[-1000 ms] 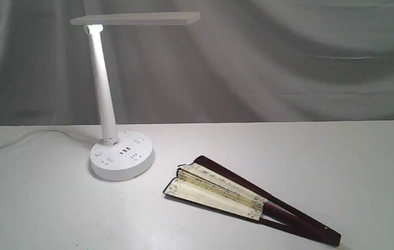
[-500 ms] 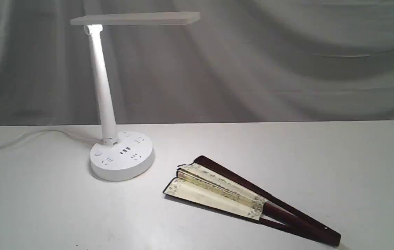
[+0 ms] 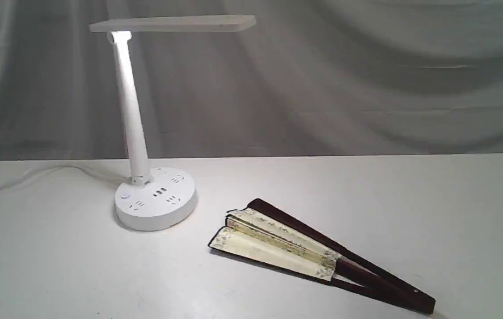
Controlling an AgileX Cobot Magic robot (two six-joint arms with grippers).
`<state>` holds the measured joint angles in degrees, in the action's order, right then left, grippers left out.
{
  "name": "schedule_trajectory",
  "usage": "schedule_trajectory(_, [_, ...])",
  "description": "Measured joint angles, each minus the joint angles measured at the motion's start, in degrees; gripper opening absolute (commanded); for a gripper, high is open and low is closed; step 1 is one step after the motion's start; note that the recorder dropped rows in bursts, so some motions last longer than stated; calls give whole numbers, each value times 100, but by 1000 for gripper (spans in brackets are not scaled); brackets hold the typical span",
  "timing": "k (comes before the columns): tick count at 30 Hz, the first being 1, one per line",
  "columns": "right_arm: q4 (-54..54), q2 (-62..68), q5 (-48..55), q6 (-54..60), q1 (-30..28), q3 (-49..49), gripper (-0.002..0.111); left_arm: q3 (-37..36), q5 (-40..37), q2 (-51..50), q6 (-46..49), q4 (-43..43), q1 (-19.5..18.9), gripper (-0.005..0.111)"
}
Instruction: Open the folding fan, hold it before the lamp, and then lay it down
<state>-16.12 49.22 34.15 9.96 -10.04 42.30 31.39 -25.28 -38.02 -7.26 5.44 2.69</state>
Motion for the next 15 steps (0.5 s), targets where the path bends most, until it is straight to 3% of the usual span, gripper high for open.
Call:
schedule_trajectory(5, [-850,944,335,706,0,532,47,255,-96,-704,342,321,0,31])
schedule_trajectory(15, [-1786,2058,478,1705,0,881,44,1105,-875,-2006,818,410,0,31])
